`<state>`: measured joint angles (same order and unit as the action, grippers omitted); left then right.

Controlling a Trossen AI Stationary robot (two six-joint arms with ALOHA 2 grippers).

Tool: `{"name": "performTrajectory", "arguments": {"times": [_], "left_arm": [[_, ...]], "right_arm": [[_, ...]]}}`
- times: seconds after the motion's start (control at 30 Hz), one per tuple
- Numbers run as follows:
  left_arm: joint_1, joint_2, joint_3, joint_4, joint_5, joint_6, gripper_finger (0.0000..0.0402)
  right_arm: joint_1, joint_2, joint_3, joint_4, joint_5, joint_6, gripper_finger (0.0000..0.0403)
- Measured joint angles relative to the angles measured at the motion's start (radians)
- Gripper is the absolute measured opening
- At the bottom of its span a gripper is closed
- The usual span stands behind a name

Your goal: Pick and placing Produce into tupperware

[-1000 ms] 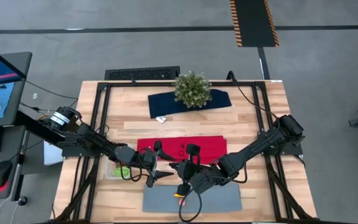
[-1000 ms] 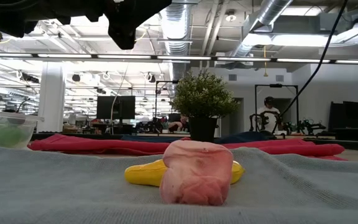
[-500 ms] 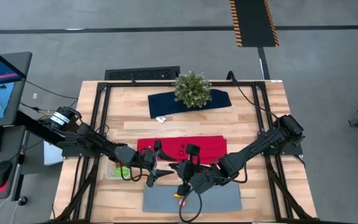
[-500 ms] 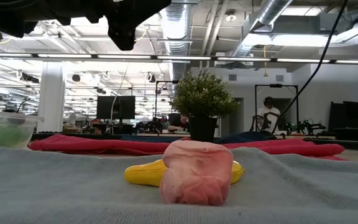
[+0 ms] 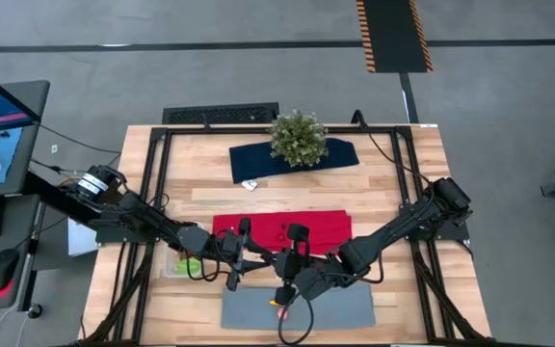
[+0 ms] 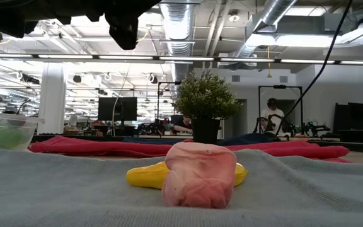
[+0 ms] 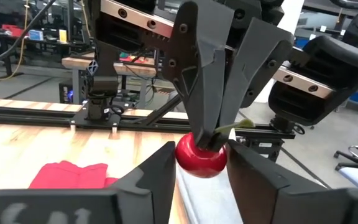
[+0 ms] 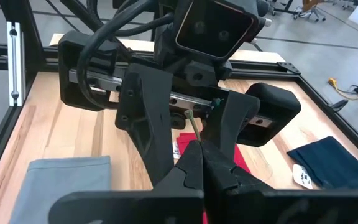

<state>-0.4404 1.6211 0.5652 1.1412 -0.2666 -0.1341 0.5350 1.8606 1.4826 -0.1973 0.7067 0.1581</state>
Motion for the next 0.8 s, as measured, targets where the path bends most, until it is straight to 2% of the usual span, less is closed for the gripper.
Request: {"name": "performTrajectory", "arguments": {"times": [0.27, 0.57, 0.8], "left_arm": [[0.0, 0.0, 0.0, 0.015, 0.0, 0.0, 0.0095], [0.0, 0.0, 0.0, 0.018, 0.0, -0.001, 0.0097], [0.0, 0.0, 0.0, 0.018, -0.007, -0.003, 0.0097]], "right_arm": [[0.0, -0.001, 0.001, 0.004, 0.0, -0.001, 0.0009], [0.0, -0.002, 0.001, 0.004, 0.0, -0.002, 0.0011], [0.0, -0.002, 0.001, 0.003, -0.001, -0.014, 0.0077]]}}
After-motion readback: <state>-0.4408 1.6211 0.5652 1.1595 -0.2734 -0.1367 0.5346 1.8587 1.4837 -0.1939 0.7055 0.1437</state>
